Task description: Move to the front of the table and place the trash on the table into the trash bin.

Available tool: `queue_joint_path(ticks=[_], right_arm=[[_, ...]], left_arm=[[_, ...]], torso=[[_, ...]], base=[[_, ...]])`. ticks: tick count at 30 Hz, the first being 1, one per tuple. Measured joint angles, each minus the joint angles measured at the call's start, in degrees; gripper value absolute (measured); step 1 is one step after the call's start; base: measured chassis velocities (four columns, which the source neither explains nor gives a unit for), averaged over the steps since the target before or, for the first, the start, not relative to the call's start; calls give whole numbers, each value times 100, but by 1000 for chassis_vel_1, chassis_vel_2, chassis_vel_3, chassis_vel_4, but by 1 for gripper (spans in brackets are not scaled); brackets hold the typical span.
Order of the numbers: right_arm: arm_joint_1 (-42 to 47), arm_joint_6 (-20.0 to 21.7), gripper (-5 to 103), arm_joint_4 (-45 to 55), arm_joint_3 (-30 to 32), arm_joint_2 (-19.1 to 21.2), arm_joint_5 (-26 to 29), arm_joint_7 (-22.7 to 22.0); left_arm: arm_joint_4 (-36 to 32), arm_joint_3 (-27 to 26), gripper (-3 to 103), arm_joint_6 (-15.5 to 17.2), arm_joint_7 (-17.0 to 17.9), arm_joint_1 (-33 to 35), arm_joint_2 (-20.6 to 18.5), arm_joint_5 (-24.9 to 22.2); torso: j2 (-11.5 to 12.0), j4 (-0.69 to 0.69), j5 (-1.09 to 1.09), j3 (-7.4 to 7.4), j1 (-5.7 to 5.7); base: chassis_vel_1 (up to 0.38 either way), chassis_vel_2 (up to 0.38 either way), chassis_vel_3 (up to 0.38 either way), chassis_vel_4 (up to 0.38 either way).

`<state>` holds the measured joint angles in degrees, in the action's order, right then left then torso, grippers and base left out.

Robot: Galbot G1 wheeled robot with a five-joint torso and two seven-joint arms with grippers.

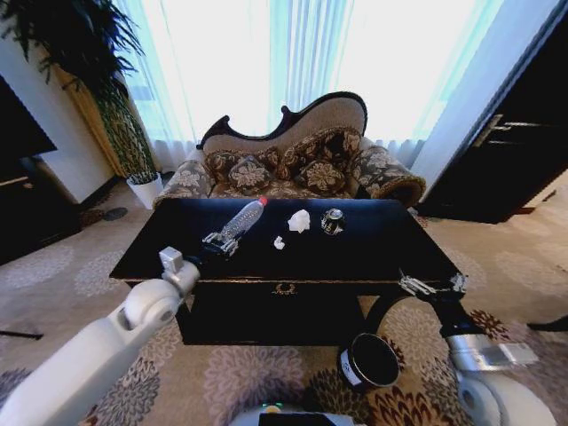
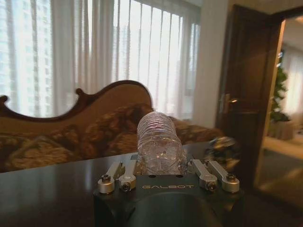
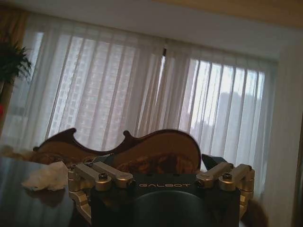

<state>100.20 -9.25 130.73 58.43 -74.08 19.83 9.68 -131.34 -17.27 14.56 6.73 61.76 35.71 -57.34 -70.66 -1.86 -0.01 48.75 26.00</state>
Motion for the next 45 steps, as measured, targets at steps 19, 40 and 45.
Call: queue_joint_path(ticks=[19, 40, 45], right_arm=[[-137, -1787, 100, -181, -19, 23, -2423, -248], [-211, -2549, 100, 34, -115, -125, -3816, -430], [-195, -2544, 100, 68, -130, -141, -3812, -416]], left_arm=[[-1236, 1244, 38, 436, 243, -1094, -485, -2418], [-1201, 2248, 38, 467, 413, -2156, 164, -3646], [-1198, 2456, 38, 436, 394, -2418, 214, -3698]], torso=[[0, 0, 1, 0, 0], [1, 0, 0, 1, 1], [1, 0, 1, 1, 1]], base=[[0, 0, 0, 0], [0, 0, 0, 0], [0, 0, 0, 0]])
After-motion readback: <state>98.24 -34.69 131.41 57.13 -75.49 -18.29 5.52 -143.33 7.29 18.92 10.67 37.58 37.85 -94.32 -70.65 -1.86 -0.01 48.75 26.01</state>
